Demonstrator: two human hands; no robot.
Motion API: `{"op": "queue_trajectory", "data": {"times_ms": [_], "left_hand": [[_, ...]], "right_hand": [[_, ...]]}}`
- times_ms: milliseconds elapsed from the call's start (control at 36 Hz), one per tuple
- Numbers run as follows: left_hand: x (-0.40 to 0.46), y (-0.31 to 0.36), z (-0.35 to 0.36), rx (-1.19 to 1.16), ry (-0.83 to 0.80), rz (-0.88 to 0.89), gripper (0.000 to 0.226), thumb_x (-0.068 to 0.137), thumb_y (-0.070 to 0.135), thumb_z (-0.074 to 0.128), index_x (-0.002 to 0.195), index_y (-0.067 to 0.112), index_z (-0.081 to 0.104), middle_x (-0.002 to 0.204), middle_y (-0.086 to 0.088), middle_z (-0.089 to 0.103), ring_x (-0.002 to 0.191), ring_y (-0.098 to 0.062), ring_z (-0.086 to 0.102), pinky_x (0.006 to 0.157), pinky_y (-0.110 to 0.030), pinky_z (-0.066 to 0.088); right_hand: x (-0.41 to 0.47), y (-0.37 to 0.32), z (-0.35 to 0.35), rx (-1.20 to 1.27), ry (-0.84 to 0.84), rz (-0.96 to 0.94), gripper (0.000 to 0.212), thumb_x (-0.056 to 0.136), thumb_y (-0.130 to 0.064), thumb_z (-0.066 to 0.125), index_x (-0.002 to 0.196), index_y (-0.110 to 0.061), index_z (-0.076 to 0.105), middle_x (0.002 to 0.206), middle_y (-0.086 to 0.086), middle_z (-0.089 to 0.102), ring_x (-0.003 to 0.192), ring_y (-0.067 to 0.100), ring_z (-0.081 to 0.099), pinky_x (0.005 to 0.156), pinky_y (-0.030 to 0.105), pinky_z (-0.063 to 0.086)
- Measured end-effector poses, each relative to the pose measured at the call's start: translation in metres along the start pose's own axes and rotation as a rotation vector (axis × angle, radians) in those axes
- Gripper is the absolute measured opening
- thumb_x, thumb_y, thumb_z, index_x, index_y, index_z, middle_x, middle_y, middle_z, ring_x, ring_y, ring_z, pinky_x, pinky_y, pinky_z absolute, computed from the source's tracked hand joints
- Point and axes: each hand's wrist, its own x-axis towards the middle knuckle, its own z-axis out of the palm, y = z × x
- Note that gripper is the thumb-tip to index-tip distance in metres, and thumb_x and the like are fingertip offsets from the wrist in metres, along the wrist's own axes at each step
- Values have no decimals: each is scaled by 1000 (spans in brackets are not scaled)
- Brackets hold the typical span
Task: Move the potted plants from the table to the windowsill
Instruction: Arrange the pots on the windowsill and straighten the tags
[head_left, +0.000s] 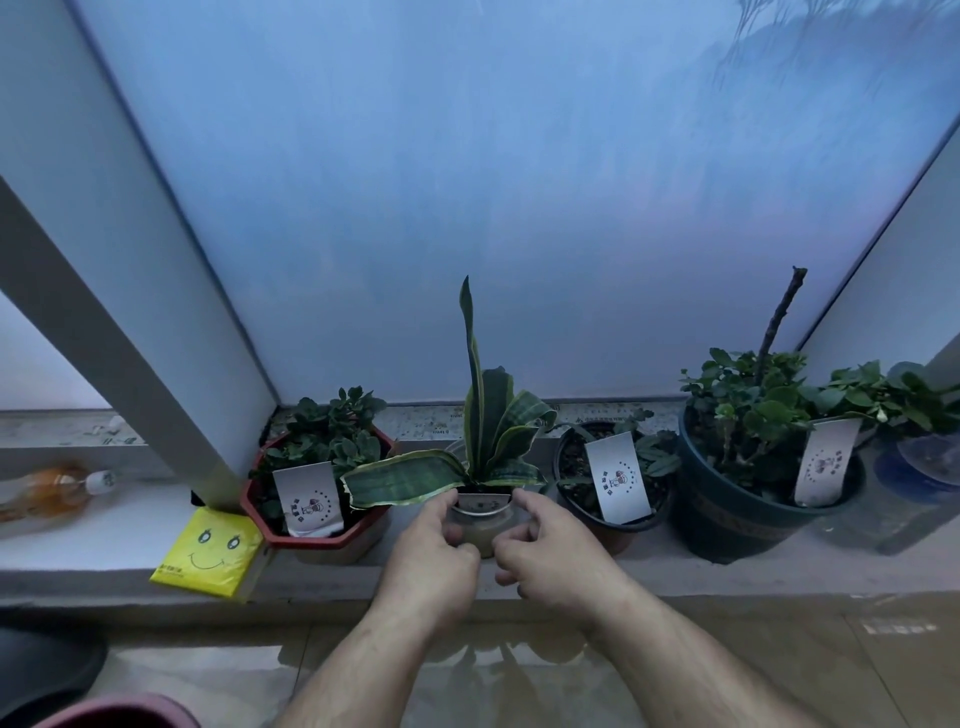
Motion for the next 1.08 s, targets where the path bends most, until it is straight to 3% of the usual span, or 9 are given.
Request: {"op": "queue_trajectory", "data": {"times_ms": [139,278,472,778,944,1083], "left_hand": [[3,-2,-1,-7,-2,-9,68,86,6,54,146,35,41,115,5,66,95,-20,68,71,-25,46],[5,-4,-1,4,5,-8,66,85,5,54,145,31,42,115,5,66,95,-22,68,71,-25,46],[3,-3,-2,37,13,-3,47,88,5,54,129,27,53,110,6,66,94,-11,64,69,-25,46],[1,-1,-2,20,3,-11,53,89,3,54,137,27,49,114,5,64,89,-12,65,60,-23,43],[-2,0,-4,1,-3,-13,55,89,0,53,138,23,50,98,14,62,83,-10,62,64,-23,43],[0,-1,-6,-1,-13,-21,61,87,2,54,143,24,46,112,4,65,92,-17,64,70,-23,43]], "right_hand": [[1,0,1,-6,2,7,76,86,-10,58,156,-20,30,75,-6,67,77,15,71,58,24,48],[0,-3,0,-14,6,6,76,86,-10,59,156,-21,31,79,-6,68,91,24,75,61,24,51],[1,-4,1,-8,4,16,80,86,-9,58,158,-21,25,82,-3,68,88,21,75,59,24,49],[-3,-4,-1,-23,5,15,83,85,-11,60,159,-22,23,85,-2,71,92,22,74,63,25,52],[-5,-6,0,-13,-1,13,75,86,-7,57,155,-21,32,82,-2,68,81,19,72,60,24,50],[-4,-3,1,-56,14,17,70,84,-12,59,150,-22,39,86,-1,73,90,19,74,66,26,53]]}}
